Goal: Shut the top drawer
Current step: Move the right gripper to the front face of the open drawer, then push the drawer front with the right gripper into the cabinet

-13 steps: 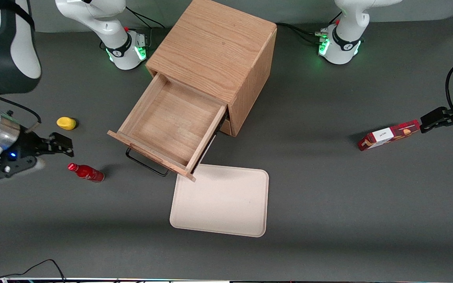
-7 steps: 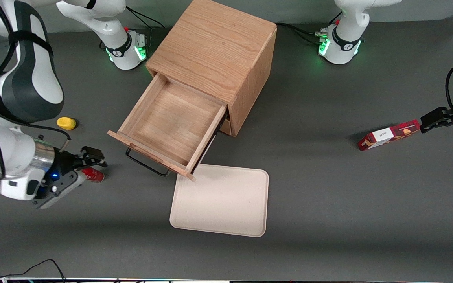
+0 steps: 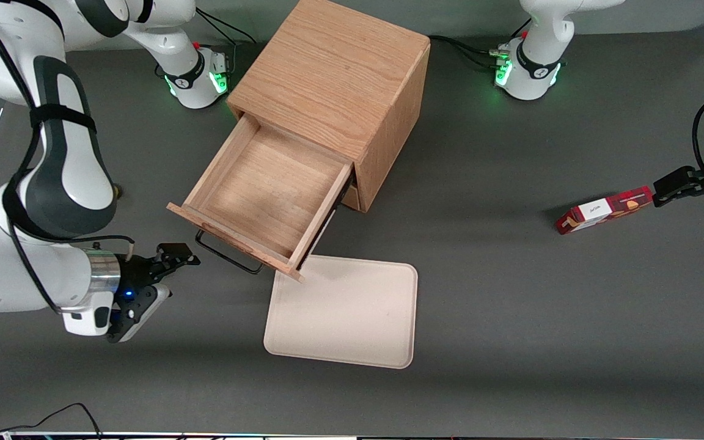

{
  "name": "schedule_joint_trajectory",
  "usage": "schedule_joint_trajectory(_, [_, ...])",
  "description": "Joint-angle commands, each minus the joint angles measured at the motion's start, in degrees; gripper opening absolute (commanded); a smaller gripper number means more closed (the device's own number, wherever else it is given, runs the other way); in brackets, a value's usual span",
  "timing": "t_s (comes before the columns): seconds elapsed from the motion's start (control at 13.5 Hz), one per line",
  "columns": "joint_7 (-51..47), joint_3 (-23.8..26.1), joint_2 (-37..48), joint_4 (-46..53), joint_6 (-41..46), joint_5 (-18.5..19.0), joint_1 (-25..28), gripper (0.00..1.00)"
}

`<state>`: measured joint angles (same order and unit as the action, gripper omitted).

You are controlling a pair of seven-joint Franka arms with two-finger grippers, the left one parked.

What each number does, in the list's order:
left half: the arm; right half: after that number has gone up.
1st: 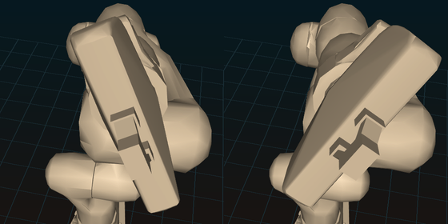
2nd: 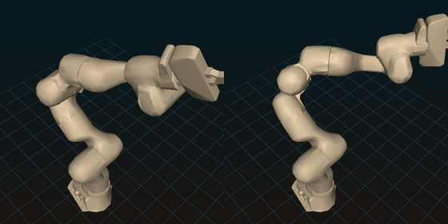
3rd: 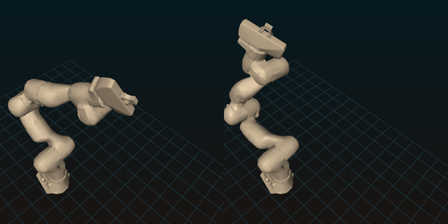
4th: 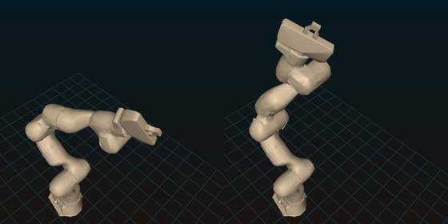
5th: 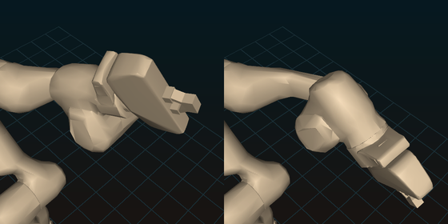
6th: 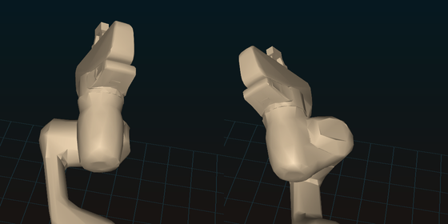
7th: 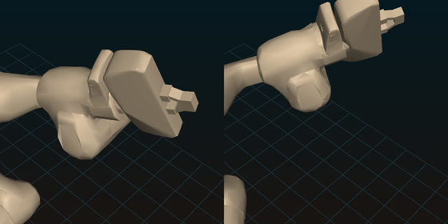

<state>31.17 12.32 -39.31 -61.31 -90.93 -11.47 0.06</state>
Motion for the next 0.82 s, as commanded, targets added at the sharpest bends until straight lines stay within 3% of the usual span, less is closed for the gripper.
schedule_joint_trajectory(0.0, [1.3, 1.2, -2.3, 2.9, 2.0, -1.2, -0.1, 1.0])
schedule_joint_trajectory(0.52, [3.2, 1.7, -3.9, 2.7, 3.4, -0.8, 0.5, 1.0])
schedule_joint_trajectory(0.74, [3.0, 2.8, -3.9, 2.3, 3.5, 2.1, 1.3, 1.0])
